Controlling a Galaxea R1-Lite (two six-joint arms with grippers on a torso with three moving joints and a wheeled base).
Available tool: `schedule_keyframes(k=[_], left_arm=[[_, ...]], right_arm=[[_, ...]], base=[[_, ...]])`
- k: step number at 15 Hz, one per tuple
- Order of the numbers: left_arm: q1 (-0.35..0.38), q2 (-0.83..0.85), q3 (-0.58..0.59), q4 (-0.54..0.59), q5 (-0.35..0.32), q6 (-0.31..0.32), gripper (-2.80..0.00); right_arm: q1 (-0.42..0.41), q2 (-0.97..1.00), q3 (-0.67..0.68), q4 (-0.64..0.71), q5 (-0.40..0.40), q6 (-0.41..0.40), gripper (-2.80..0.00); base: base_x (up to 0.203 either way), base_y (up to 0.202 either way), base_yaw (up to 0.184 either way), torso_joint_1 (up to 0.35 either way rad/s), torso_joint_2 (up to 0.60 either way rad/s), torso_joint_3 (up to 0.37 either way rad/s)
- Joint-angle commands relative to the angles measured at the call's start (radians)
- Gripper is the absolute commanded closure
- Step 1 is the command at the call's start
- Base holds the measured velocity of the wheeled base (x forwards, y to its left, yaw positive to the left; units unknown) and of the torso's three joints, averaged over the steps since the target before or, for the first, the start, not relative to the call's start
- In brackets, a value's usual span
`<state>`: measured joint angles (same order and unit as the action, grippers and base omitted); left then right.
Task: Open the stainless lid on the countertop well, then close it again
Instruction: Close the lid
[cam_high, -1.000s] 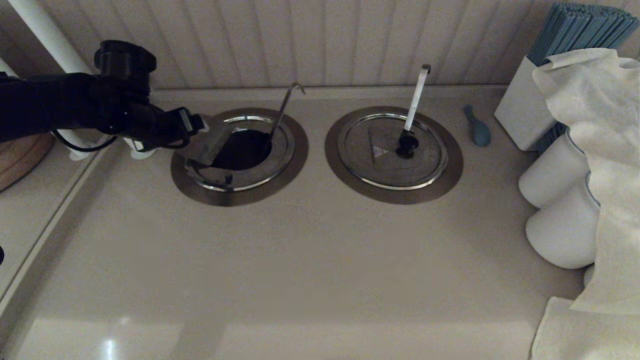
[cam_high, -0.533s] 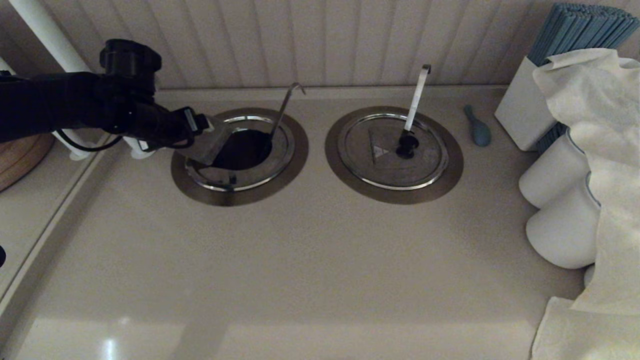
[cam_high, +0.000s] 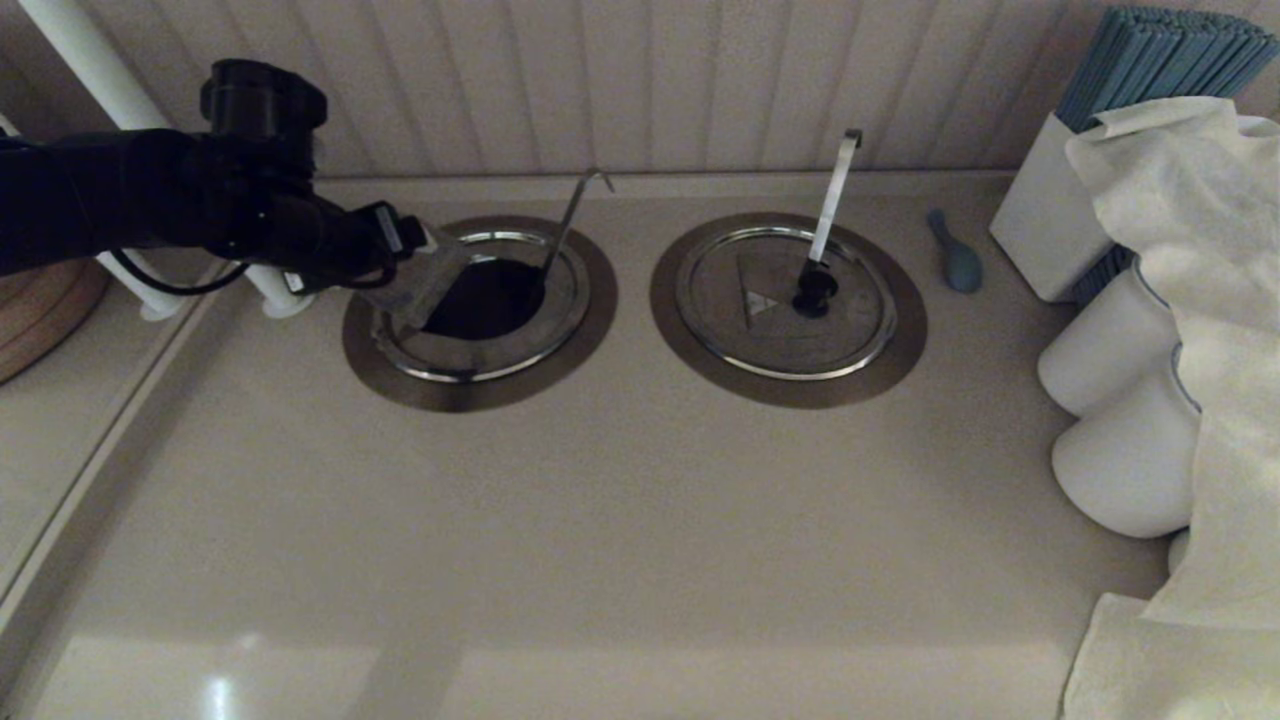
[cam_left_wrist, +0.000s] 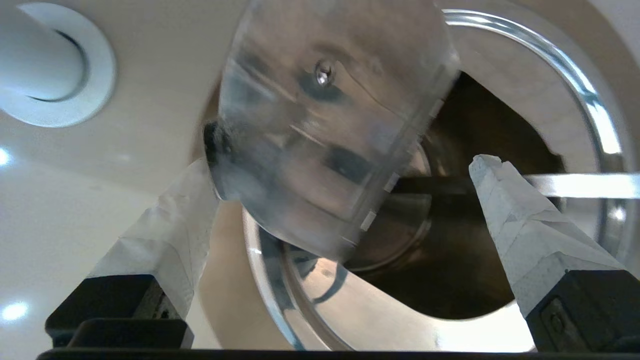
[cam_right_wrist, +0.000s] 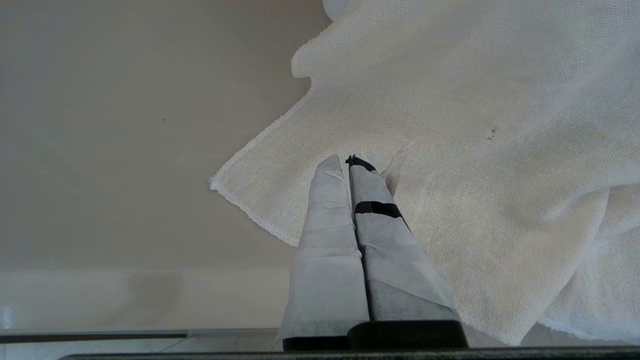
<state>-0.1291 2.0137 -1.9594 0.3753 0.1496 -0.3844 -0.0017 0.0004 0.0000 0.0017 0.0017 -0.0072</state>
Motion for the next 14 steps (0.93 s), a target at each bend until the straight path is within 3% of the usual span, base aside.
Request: schedule_keyframes(k=[1, 14], left_arm=[[-0.007, -0.009, 0.0, 0.002, 0.002, -0.002, -2.8], [-0.058, -0.041, 0.012, 0.002, 0.004, -0.028, -2.8]], right_arm=[[0.0, 0.0, 0.0, 0.0, 0.0, 0.0, 0.0], [0.0, 0.001, 0.0, 0.0, 0.0, 0.0, 0.0]], base=[[0.0, 0.0, 0.0, 0.0, 0.0, 0.0], [0.0, 0.0, 0.0, 0.0, 0.0, 0.0]])
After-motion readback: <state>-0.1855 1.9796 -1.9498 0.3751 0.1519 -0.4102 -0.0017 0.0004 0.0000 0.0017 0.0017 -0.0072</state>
